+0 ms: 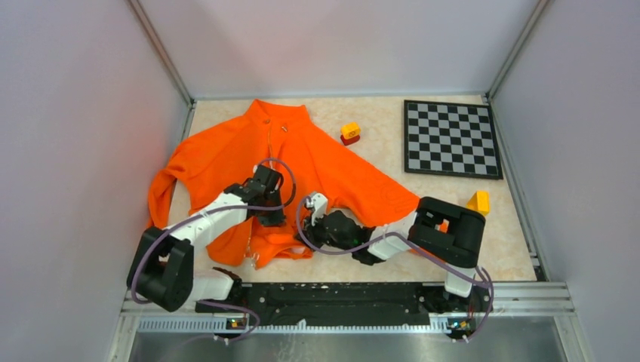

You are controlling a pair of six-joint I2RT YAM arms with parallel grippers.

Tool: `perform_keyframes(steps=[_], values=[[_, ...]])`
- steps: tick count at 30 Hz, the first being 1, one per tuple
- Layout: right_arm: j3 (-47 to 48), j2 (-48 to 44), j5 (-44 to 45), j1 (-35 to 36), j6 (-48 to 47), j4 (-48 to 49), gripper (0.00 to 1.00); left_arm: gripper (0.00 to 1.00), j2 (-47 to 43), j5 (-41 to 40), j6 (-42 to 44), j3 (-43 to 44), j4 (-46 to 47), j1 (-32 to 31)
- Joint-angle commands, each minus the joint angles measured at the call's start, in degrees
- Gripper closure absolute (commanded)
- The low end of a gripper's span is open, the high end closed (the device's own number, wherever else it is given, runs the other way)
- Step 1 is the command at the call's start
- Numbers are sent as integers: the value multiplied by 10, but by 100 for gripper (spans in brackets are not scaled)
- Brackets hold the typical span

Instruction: Zip up the jacket

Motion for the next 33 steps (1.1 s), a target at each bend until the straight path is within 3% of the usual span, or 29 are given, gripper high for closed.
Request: perform_keyframes(steps=[1,4,10,11,18,21,24,28,33], values=[[-33,-45,34,-17,28,40,100,87,36,2,16,57,51,-12],[-62,-58,60,-26,52,60,100,99,83,29,26,76,82,-23],[-77,-50,61,-44,89,74,100,100,166,46,41,144,92,-51],[-76,-48,54,-49,96,74,100,96,172,46,42,154,87,-51],[-94,-47,27,-76,123,100,100,28,75,-13,51,170,-5,-51],[-92,-39,17,-77,126,103,100,17,4,-48,37,147,-53,-48],[-89,-34,11,-78,130,105,100,19,-72,-53,8,99,-82,-40],[-86,-33,1,-85,134,105,100,37,-138,-41,-43,23,-83,-27],[-90,-32,-8,-89,138,110,100,54,-159,-82,-96,-13,-119,-17]])
